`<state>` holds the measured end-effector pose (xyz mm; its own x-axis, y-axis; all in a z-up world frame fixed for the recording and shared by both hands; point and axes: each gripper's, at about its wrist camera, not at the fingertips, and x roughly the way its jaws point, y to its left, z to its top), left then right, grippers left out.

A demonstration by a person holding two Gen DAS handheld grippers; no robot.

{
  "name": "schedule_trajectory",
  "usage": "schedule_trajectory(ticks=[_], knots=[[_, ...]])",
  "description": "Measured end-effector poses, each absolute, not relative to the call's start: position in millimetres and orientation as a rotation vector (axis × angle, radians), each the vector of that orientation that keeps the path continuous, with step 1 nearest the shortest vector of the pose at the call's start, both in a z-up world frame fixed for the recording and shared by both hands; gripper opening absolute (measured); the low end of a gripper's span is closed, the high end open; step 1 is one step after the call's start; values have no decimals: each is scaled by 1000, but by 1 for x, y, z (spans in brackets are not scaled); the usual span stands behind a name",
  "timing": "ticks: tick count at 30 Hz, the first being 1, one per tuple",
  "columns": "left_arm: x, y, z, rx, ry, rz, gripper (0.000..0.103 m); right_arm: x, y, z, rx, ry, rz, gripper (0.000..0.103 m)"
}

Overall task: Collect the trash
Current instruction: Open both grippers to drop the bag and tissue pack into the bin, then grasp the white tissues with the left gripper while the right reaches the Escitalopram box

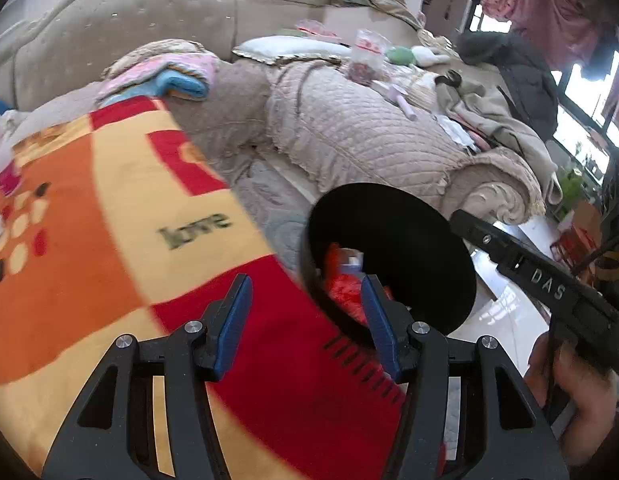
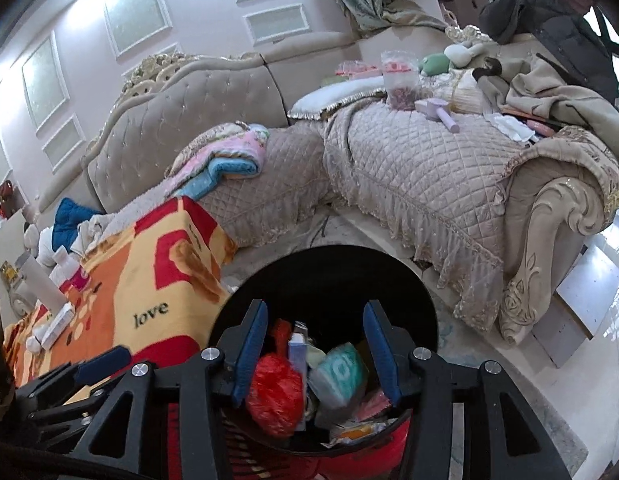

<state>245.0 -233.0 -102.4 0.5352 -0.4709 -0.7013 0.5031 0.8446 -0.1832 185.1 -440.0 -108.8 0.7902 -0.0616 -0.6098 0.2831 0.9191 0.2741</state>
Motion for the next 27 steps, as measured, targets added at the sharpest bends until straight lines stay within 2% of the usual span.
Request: schedule_trajectory(ticks=[7,13,20,27], knots=[[228,-179,-95,37,796,-494,55,185,-411,-102,358,618,-137,48],[217,-103,-94,20,755,-362,55,189,-354,-96,286,597,-24,49],[232,18,-98,2,746,-155,55,206,-279,-105,186,632,117,49],[288,144,-100,10,726,74,55,228,-234,-124,113,710,185,50]])
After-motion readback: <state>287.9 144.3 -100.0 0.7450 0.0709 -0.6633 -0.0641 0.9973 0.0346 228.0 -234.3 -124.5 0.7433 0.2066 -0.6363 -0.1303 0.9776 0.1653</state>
